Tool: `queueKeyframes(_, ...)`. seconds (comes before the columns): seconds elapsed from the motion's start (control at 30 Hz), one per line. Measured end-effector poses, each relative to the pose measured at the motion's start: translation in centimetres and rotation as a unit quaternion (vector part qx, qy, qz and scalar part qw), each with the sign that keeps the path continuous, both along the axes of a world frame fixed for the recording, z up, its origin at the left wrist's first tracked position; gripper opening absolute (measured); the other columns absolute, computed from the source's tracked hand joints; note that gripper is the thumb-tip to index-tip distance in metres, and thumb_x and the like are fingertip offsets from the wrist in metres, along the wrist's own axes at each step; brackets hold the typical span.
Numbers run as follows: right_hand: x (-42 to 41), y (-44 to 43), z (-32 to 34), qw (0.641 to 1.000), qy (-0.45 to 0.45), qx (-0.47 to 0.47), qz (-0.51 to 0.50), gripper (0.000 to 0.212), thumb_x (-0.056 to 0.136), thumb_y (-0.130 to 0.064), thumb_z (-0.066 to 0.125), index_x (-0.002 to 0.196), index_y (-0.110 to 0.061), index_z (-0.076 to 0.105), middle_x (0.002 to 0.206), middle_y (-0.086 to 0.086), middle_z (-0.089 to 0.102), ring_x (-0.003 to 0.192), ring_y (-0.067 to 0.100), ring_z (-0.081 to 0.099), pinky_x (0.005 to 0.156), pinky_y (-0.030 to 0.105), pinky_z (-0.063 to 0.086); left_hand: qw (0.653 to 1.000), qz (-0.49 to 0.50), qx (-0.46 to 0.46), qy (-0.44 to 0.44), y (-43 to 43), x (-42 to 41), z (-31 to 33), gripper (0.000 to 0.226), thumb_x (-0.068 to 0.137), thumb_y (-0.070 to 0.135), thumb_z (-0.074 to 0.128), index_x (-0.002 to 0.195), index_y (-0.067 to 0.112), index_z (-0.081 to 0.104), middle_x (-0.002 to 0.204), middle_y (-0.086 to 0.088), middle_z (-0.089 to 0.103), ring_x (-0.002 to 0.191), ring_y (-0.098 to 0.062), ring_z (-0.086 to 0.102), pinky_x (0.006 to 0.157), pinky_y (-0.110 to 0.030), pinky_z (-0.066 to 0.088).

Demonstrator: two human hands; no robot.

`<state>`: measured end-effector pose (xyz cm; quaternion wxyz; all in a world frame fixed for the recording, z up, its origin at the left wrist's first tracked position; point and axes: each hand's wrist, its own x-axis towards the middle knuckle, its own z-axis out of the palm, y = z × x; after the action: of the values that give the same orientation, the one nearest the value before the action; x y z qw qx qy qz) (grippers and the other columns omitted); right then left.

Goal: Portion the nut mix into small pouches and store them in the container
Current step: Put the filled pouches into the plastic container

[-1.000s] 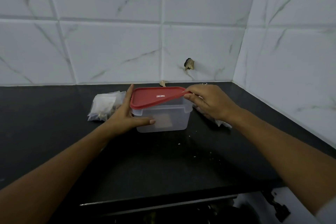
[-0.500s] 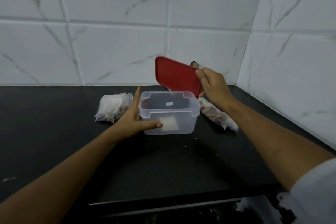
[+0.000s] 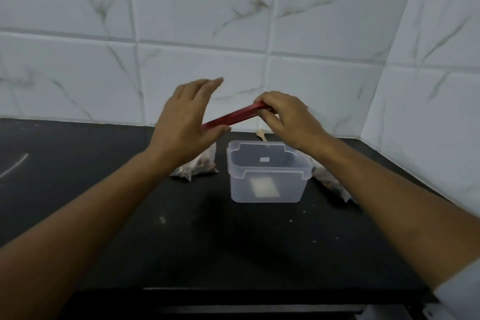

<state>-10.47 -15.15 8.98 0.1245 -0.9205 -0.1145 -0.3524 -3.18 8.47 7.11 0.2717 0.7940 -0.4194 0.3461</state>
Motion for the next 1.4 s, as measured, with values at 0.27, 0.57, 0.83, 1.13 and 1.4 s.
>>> queueKeyframes(0.27,5.0,7.8,0.3,0.995,-0.013,0.075,0.063,0.044,0.101,-0.029,0.064,0.142,-0.020,0.052,0.137,0.001,0.060,0.119,0.013,0.060,0.093,0.034,0.054,0.976,0.076,-0.108,0.176,8.4,2.3,0.6,0.026,0.096,0.021,0.066,0.121,0.021,0.072,0.097,0.004,0.073,0.085,-0.018,0.070,0.082,-0.036,0.057)
queueKeyframes(0.57,7.1,10.8,-4.4,0.984,0.169,0.012,0.057,0.041,0.099,-0.034,0.066,0.136,-0.018,0.058,0.137,0.002,0.062,0.122,0.015,0.058,0.102,0.035,0.049,0.862,0.237,-0.069,0.443,14.7,5.4,-9.3,0.039,0.094,0.017,0.061,0.133,0.014,0.059,0.119,-0.014,0.068,0.098,-0.030,0.066,0.081,-0.039,0.055)
queueKeyframes(0.83,6.8,10.6,-4.6,0.977,0.206,-0.002,0.048,0.038,0.099,-0.033,0.066,0.132,-0.015,0.062,0.132,0.002,0.065,0.118,0.013,0.061,0.102,0.034,0.051,0.856,0.373,0.226,0.277,13.9,3.0,-9.4,0.028,0.100,0.041,0.047,0.109,0.015,0.047,0.082,-0.002,0.054,0.073,-0.020,0.056,0.067,-0.036,0.044)
queueKeyframes(1.13,4.1,4.3,-1.7,0.983,0.179,0.026,-0.026,0.037,0.097,-0.044,0.066,0.129,-0.025,0.062,0.131,-0.002,0.065,0.117,0.014,0.060,0.101,0.041,0.053,0.939,0.230,0.146,0.212,5.8,2.5,-3.6,0.043,0.094,0.029,0.056,0.135,0.018,0.054,0.121,-0.010,0.066,0.105,-0.032,0.063,0.076,-0.037,0.044)
queueKeyframes(1.4,-3.6,-8.0,-1.0,0.962,0.155,0.118,-0.192,0.031,0.096,-0.039,0.068,0.121,-0.021,0.065,0.118,-0.001,0.064,0.108,0.018,0.061,0.092,0.034,0.052,0.975,-0.024,0.153,0.157,-12.0,1.0,0.8,0.033,0.094,0.027,0.059,0.126,0.025,0.062,0.104,0.006,0.069,0.096,-0.018,0.061,0.078,-0.034,0.050)
